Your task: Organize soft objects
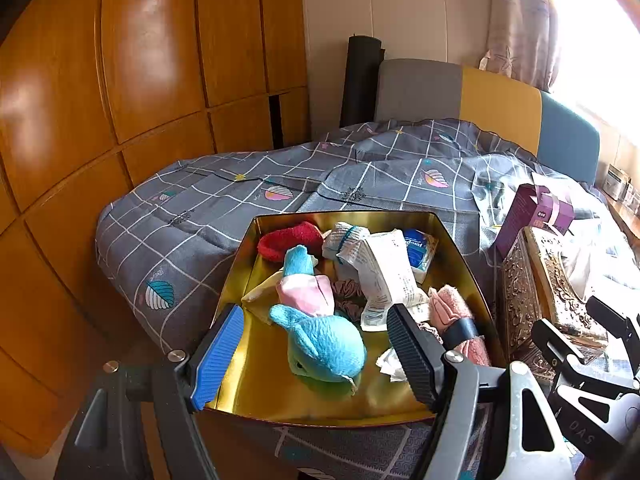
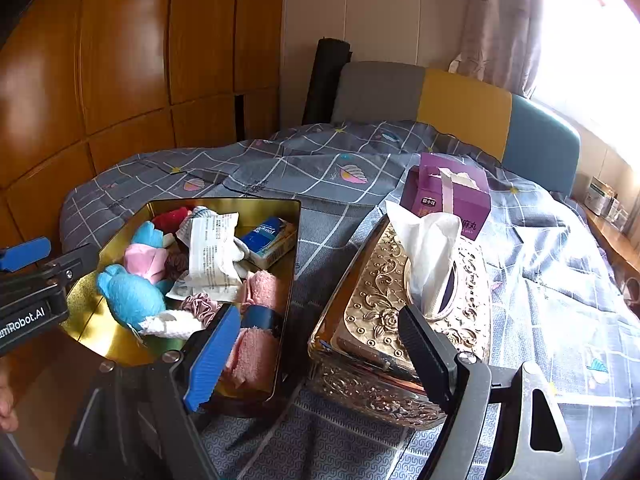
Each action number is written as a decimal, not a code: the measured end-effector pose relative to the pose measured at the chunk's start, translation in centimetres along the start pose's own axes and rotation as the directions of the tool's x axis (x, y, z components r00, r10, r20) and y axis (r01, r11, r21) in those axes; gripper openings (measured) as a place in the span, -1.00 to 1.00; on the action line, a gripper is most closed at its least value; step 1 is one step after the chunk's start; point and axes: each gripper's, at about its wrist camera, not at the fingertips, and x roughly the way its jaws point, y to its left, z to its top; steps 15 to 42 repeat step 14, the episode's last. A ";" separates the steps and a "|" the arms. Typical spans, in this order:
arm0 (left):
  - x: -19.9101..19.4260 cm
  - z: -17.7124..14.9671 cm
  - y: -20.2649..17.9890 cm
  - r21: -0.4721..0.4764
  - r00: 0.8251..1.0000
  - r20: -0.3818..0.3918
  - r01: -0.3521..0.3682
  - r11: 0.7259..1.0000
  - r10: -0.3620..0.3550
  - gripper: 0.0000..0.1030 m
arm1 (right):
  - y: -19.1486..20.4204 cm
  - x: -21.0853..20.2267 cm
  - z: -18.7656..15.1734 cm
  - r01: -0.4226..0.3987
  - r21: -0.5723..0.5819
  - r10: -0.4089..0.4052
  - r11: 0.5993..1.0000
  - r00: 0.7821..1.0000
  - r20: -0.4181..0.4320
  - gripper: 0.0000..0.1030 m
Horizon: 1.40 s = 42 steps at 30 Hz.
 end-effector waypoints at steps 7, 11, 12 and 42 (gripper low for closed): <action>-0.5 -0.1 0.2 -0.014 0.999 0.043 0.003 1.000 -0.002 0.30 | 0.0 -0.1 -0.1 0.004 0.001 -0.004 1.000 1.000 0.006 0.59; -0.6 0.1 0.5 -0.023 0.999 0.049 0.011 1.000 -0.009 0.23 | -0.6 -1.0 0.0 0.006 0.014 -0.007 1.000 0.999 0.035 0.59; -0.5 0.1 0.5 -0.023 0.999 0.047 0.007 1.000 -0.006 0.23 | -0.9 -1.4 0.1 0.012 0.022 -0.013 1.000 0.999 0.050 0.59; -0.3 0.2 0.6 -0.023 0.999 0.033 0.021 1.000 -0.020 0.23 | -2.0 -2.5 0.3 0.031 0.052 -0.036 0.998 0.995 0.091 0.59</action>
